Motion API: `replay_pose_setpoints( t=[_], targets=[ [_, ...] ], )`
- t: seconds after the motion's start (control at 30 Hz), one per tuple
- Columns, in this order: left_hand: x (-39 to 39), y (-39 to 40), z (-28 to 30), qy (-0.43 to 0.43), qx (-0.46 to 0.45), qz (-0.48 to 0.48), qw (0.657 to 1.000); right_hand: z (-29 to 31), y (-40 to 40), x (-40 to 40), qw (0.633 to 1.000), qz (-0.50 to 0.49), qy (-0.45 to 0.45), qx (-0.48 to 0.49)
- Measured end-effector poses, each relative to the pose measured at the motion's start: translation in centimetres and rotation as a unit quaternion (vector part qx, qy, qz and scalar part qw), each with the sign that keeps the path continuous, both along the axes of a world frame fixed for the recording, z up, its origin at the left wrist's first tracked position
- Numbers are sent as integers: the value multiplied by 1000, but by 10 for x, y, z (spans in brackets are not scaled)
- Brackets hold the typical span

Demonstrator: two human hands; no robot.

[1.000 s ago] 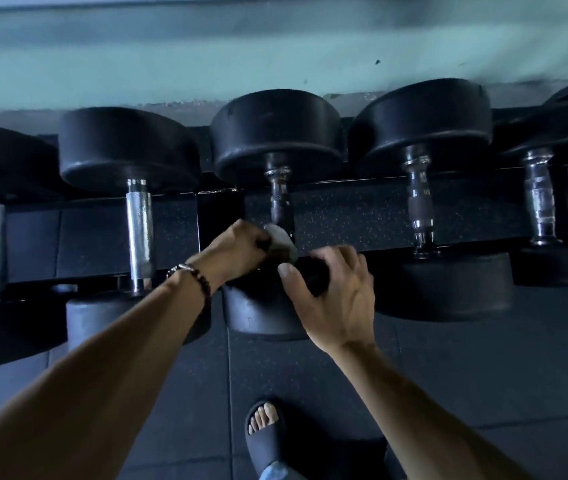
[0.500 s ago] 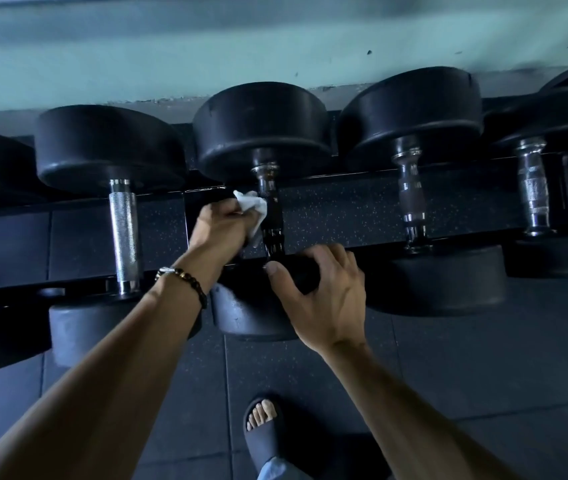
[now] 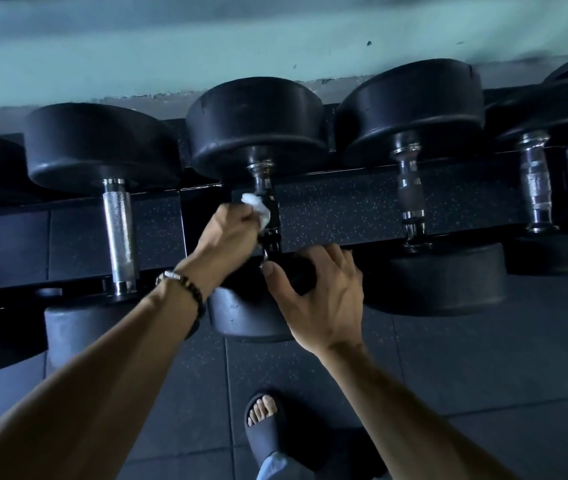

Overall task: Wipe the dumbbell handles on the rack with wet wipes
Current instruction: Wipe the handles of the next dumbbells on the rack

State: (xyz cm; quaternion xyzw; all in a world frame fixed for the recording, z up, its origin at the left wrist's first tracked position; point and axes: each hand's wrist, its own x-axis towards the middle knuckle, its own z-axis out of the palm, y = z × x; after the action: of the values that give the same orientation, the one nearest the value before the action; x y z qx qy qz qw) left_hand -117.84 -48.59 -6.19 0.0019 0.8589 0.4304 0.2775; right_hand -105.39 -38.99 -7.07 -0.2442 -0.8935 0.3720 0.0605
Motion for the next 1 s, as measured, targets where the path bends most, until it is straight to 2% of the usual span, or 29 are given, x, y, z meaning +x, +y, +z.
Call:
replay_pose_setpoints(
  t=[0.07,0.17,0.23,0.33,0.4,0.5,0.57,0.73,0.8,0.87,0.9,1.0],
  targets=[
    [0,-5,2,26,4,-72,997,0,0,-1,1000,-5,5,3],
    [-28,13,-2,69,-25,-15,997,-1,-1,0,1000,-12,22,5],
    [-22,11,-8,86,-51,-19,995,-1,-1,1,1000,-10,22,4],
    [2,-8,-6,62,-81,-77,992,0,-1,0,1000,-1,8,7],
    [-1,-8,-7,51,-62,-93,992,1,-1,-1,1000,-3,7,11],
    [-28,9,-13,68,-2,0,998,-1,0,0,1000,-9,20,5],
    [-31,10,-20,35,30,36,998,-2,0,-1,1000,-5,20,7],
    [-8,-19,-15,-58,39,-57,996,0,-1,0,1000,-1,7,4],
    [-19,-9,-12,-66,71,13,995,-1,0,0,1000,-5,13,2],
    [-32,6,-13,-95,161,137,973,-2,0,0,1000,-8,15,0],
    [-32,10,-16,-101,176,161,966,-2,0,0,1000,-5,10,2],
    [-13,-5,-17,-119,94,94,984,0,0,0,1000,4,1,1]
  ],
)
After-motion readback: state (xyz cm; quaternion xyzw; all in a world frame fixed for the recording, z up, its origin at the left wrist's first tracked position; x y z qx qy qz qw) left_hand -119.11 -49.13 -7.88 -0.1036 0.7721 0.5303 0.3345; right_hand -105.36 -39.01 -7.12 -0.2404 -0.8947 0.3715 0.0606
